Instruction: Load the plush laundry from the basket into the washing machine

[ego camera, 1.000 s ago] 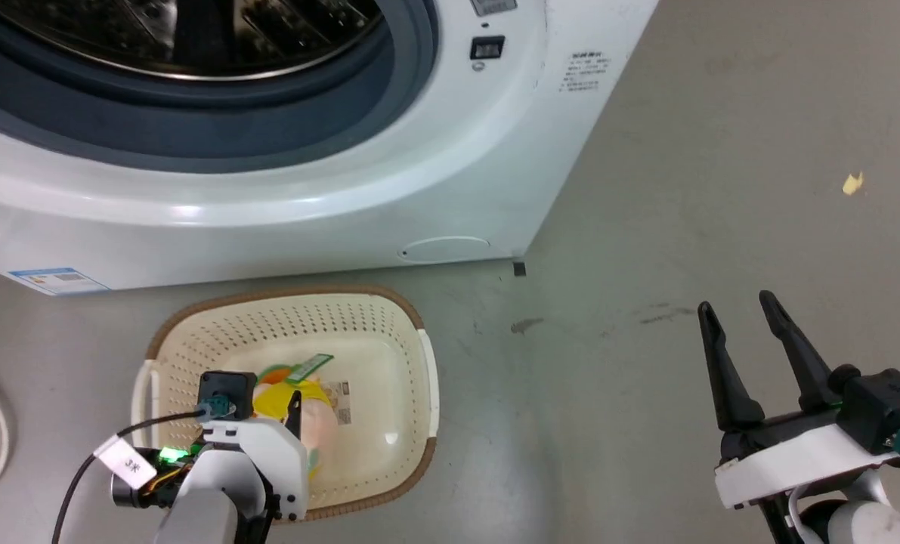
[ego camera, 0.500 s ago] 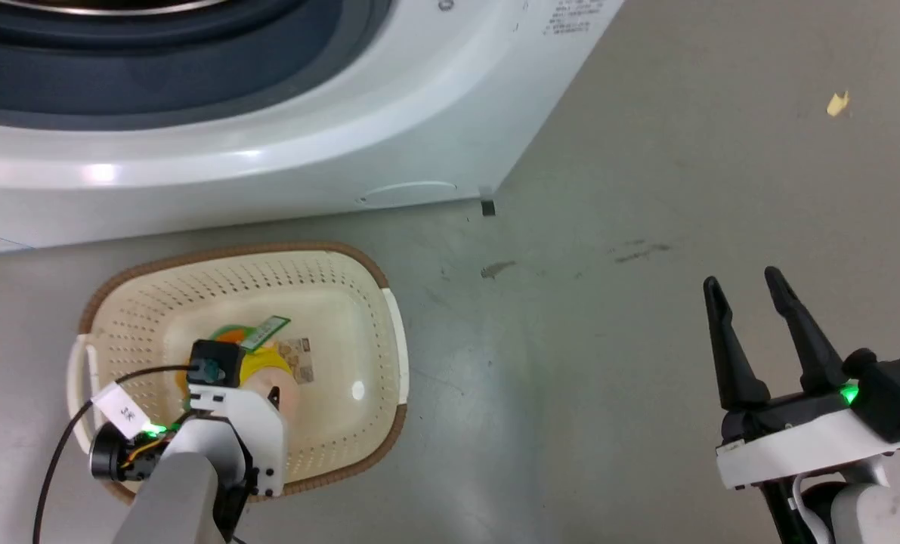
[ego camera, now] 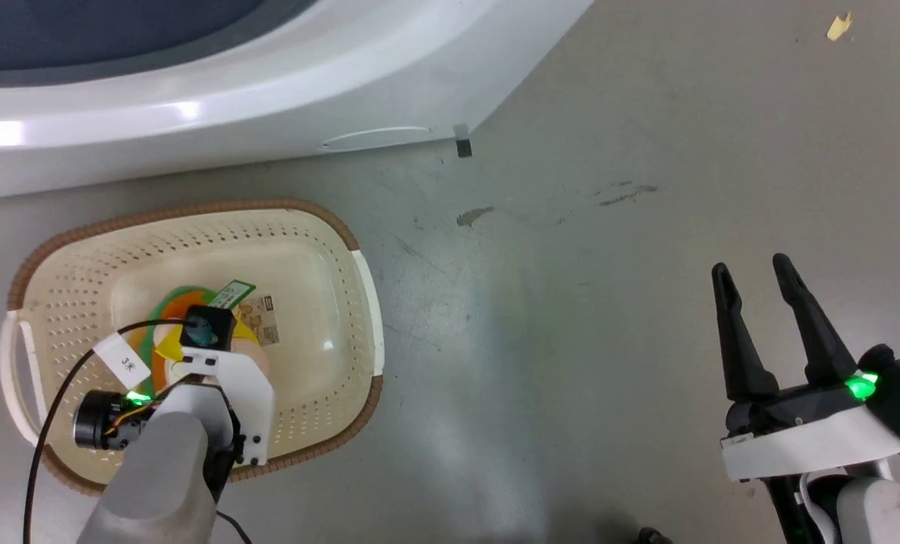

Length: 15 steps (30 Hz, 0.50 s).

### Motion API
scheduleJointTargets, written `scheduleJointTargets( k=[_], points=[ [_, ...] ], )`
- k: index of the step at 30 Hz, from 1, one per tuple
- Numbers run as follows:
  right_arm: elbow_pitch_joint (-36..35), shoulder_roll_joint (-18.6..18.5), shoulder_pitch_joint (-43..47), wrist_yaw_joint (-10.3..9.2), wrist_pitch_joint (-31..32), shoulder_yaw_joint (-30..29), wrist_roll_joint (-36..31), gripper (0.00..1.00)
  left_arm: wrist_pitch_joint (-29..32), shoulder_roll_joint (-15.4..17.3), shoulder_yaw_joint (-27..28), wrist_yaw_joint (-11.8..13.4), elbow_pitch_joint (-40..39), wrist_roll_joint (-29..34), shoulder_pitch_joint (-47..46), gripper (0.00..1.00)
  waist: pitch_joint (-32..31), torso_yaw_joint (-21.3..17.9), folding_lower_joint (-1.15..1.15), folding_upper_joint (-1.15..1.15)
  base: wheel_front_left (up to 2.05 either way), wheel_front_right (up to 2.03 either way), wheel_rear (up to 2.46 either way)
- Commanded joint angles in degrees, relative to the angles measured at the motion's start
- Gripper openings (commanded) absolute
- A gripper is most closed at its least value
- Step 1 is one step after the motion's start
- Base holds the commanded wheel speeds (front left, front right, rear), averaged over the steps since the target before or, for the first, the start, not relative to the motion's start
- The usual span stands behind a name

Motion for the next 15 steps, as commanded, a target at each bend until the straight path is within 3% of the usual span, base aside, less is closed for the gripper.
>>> scheduleJointTargets(
  k=[1, 6, 7, 8, 15],
  points=[
    [-0.53, 0.05, -1.14, -0.04, -0.65, -0.24, 0.71, 1.0, 0.59, 0.75, -0.48, 0.45, 1.65, -0.45, -1.74, 1.0, 1.26, -0.43, 0.0, 0.0, 0.0, 0.0, 0.0],
    [-0.76, 0.06, -1.83, -0.04, -1.25, -0.34, 1.61, 1.0, 1.38, 1.5, -1.68, 0.95, 4.62, -0.84, -4.03, 1.0, 3.74, -1.04, 0.0, 0.0, 0.0, 0.0, 0.0],
    [-0.79, 0.06, -2.01, -0.04, -1.37, -0.27, 1.76, 1.0, 1.47, 1.63, -1.89, 0.93, 5.21, -0.98, -4.42, 0.65, 4.2, -1.18, 0.0, 0.0, 0.0, 0.0, 0.0],
    [-0.82, 0.06, -2.19, -0.04, -1.49, -0.21, 1.9, 1.0, 1.46, 1.78, -2.09, 0.74, 5.78, -1.15, -4.79, 0.0, 4.65, -1.32, 0.0, 0.0, 0.0, 0.0, 0.0],
    [-0.66, 0.06, -4.18, -0.04, -2.33, 0.21, 2.97, 1.0, 0.59, 2.82, -2.83, 0.83, 9.93, -2.87, -6.53, 0.0, 6.42, -2.67, 0.0, 0.0, 0.0, 0.0, 0.0]
  ],
)
